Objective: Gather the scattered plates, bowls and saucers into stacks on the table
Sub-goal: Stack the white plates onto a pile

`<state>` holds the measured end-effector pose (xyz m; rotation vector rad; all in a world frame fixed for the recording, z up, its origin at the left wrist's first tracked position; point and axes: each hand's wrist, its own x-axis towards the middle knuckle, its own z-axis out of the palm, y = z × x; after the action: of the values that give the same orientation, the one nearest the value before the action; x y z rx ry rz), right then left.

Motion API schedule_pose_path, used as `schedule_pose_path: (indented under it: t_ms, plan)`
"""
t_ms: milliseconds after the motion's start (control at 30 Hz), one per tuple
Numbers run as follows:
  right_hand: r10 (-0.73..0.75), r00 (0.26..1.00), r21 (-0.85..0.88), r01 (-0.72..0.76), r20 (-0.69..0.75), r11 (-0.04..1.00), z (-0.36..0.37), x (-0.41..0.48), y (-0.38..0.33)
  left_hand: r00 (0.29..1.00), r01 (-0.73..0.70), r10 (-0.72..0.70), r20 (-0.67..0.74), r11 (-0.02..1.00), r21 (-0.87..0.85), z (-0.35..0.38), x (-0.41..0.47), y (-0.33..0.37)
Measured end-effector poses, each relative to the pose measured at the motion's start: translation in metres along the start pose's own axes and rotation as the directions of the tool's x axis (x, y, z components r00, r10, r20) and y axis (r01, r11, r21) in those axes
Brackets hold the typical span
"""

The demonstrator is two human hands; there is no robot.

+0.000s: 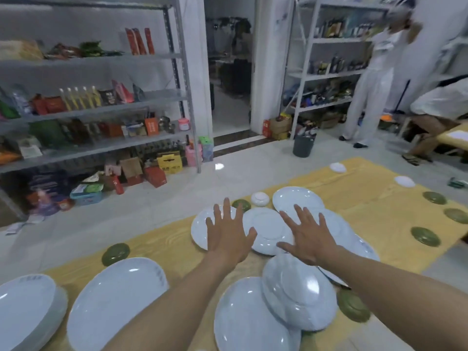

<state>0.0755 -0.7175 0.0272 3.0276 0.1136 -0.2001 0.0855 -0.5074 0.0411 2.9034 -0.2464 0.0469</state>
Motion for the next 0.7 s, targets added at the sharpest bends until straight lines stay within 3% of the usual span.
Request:
schedule_pose_path:
  t_ms: [333,600,700]
  plan:
    - [0.126,0.992,0.008,-0.126,0.013,0.992,0.013,-0.026,0.178,0.989,-0.144,0.14,0.04,0.985,0.099,0.04,0.042,0.181]
    - [0.144,0.989,0.001,-0.144,0.032,0.99,0.03,0.004,0.232,0.984,-0.177,0.173,0.046,0.981,0.084,0.076,0.088,0.222]
    - [0.188,0.979,0.132,-0.198,0.083,0.971,0.033,0.017,0.247,0.99,-0.123,0.119,0.071,0.991,0.052,0.09,0.102,0.228]
